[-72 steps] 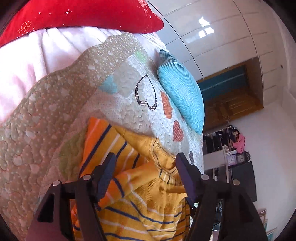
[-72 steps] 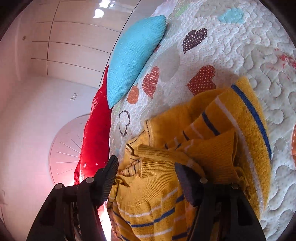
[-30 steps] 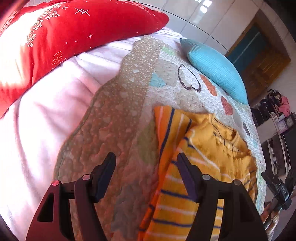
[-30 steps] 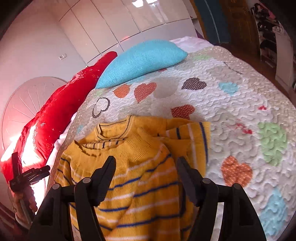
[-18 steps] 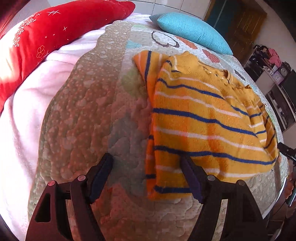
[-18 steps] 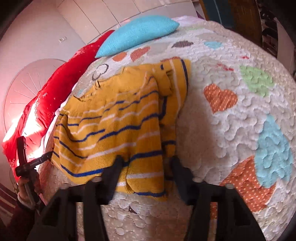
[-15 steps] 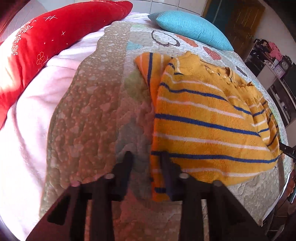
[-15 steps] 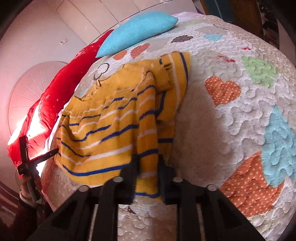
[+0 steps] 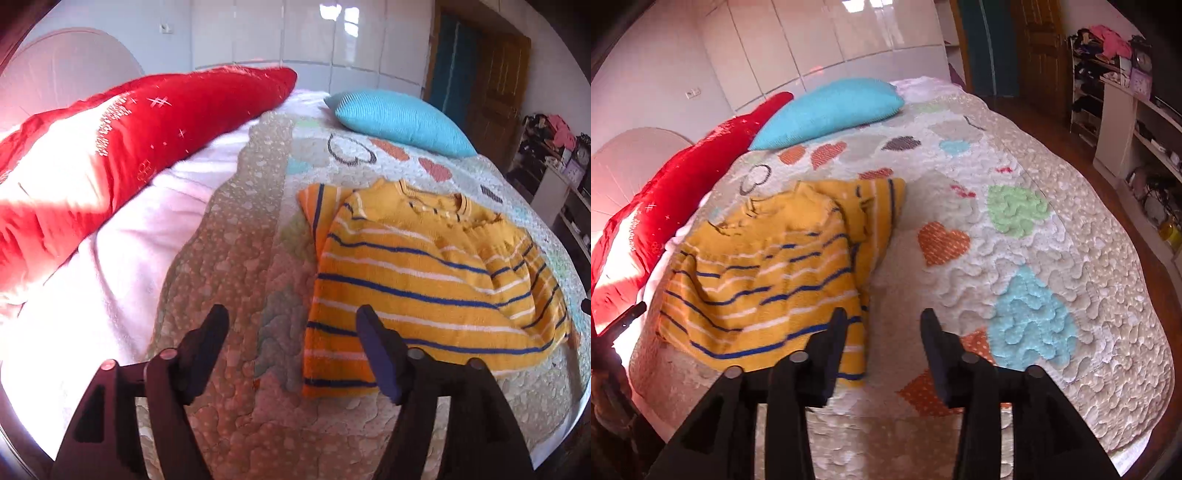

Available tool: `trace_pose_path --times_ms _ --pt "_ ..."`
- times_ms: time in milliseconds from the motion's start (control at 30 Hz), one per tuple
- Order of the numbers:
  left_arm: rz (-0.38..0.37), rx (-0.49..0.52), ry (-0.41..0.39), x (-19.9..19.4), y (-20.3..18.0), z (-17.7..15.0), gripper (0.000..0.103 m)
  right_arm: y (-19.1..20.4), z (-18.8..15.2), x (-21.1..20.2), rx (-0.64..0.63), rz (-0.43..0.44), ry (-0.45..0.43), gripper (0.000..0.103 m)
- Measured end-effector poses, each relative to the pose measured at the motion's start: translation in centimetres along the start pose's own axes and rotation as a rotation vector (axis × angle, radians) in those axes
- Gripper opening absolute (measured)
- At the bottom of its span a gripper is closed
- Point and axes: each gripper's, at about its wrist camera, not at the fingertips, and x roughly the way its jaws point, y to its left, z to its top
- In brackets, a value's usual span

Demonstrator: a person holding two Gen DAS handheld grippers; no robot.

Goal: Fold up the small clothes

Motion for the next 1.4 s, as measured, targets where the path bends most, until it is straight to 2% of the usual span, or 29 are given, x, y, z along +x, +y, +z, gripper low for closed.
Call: trace_pose_path --times_ms 67,133,333,433,467,500,567,733,900,1200,1300,1400 --pt "0.005 -0.049 -0.067 -0.5 -0.1 -0.3 0.097 2.3 0.4 -0.3 -0.016 0.047 -0.016 0.066" --pt "0.019 -0.085 -0.106 -0.2 -0.1 -0.6 0.103 4.6 0.7 0.5 -0.034 0.096 -0.008 0.066" --pt "-0.005 -0.192 -0.013 2.7 1.6 -2.2 0.103 11.1 -0.3 6.6 -0.076 0.144 0.064 0.068" --pt "-0.047 -0.283 0.058 4.3 3.2 -3.0 0.103 12.5 -1.5 10.6 -0.071 0.099 0.124 0.074" --pt "-0.074 -0.325 0.080 4.8 4.0 -3.2 0.103 12.8 -1.9 11.2 -0.075 0.079 0.118 0.079" --pt "-0.100 -0.359 0.082 5.1 4.6 -3.3 0.103 13.1 -2.1 11.3 -0.081 0.081 0.091 0.090" --pt "-0.129 -0.386 0.051 4.7 5.1 -3.6 0.103 13.7 -2.5 11.5 -0.087 0.107 0.070 0.101" --pt "-0.125 -0.373 0.029 4.5 4.6 -4.0 0.103 14.9 -3.2 11.8 -0.145 0.038 0.048 0.103" --pt "-0.132 -0.379 0.025 4.4 4.8 -4.1 0.103 14.5 -3.1 12.0 -0.125 0.054 0.048 0.103" --pt "-0.161 -0.394 0.011 3.6 5.1 -4.3 0.103 15.0 -3.5 12.0 -0.148 0.013 0.033 0.103" --pt "-0.139 -0.359 0.018 2.7 4.7 -4.5 0.103 15.3 -3.6 12.2 -0.170 -0.008 0.045 0.103" --pt "-0.082 -0.283 0.000 1.6 4.0 -4.6 0.103 16.6 -3.7 12.8 -0.237 -0.091 0.068 0.103"
